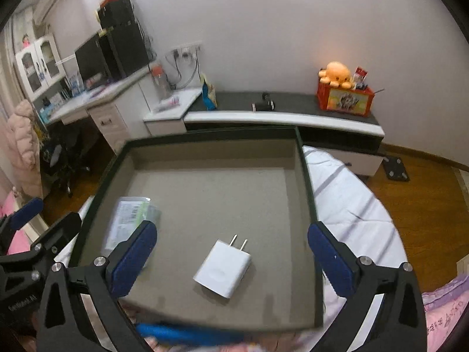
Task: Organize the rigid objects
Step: 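Lower the plastic box and charger into the tray and open both tools, then withdraw both tools from the tray back over the table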
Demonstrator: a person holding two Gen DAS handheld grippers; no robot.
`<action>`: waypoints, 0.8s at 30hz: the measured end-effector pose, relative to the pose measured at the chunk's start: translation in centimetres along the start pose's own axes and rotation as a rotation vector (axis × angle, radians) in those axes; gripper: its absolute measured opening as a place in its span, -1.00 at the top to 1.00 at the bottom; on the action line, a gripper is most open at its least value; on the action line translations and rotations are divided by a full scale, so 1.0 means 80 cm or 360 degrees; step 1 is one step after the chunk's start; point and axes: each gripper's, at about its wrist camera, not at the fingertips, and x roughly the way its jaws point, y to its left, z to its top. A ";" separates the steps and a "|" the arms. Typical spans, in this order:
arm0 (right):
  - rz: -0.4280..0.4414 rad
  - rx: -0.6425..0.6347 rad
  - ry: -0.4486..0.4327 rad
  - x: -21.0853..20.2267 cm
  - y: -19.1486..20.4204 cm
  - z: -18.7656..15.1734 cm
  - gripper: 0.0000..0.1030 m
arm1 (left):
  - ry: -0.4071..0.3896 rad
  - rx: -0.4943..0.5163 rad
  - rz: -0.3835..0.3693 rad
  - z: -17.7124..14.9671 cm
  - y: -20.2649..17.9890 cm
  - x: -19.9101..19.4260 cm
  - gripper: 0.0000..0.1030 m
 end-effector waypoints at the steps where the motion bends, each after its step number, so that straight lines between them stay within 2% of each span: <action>1: 0.0004 0.0015 -0.0032 -0.015 0.002 -0.003 -1.00 | -0.0028 -0.0008 -0.0002 -0.001 0.003 -0.013 -0.99; 11: 0.0060 0.0068 -0.0308 -0.161 0.026 -0.050 -1.00 | -0.0234 -0.0031 0.0018 -0.037 0.013 -0.167 -0.99; 19: 0.0054 0.0052 -0.0421 -0.242 0.043 -0.102 -1.00 | -0.0317 -0.0022 0.0035 -0.069 0.007 -0.254 -1.00; 24: 0.0048 0.0056 -0.0492 -0.282 0.046 -0.137 -1.00 | -0.0345 -0.0031 0.0051 -0.086 0.002 -0.292 -1.00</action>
